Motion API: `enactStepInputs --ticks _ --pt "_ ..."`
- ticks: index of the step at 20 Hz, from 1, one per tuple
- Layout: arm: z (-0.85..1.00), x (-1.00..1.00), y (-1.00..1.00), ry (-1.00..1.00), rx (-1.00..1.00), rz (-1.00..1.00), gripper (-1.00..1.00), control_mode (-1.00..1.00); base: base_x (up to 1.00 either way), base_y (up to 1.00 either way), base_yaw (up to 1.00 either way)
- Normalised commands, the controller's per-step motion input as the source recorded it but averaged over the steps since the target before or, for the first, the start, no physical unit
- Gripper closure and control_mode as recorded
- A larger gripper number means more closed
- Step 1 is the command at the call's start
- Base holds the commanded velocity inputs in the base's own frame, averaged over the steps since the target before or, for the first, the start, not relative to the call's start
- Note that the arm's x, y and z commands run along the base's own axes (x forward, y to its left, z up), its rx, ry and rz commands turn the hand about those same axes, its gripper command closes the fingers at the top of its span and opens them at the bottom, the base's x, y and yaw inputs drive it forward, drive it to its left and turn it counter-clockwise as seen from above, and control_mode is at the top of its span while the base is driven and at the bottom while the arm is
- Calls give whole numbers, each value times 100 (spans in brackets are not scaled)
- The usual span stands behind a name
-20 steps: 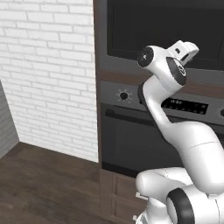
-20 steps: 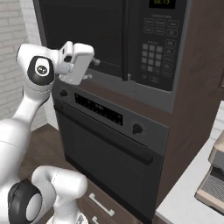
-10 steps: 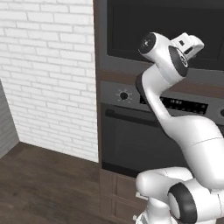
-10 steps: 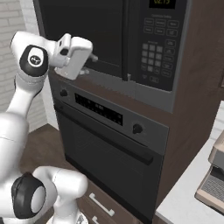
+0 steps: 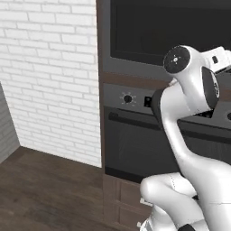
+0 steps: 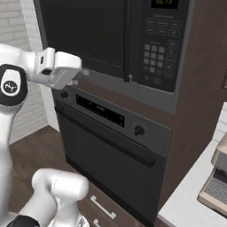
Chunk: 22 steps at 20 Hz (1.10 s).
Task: Pick the potato from the sink and place it in the bowl. Then pick the bowl and place it in the microwave. Then close the microwave door and press the start button.
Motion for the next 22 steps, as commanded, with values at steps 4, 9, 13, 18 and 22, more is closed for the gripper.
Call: enactStepInputs --ticks 4,9,13,18,22 --pt "0 -96 0 -10 19 0 100 -100 0 0 0" --pt "4 -73 -10 -19 13 0 100 -100 0 0 0" --pt "3 -32 -27 -26 7 6 100 -100 0 0 0" --pt "0 -27 -46 -26 8 17 100 -100 0 0 0" --pt "-6 -12 -44 -22 9 8 100 -100 0 0 0"
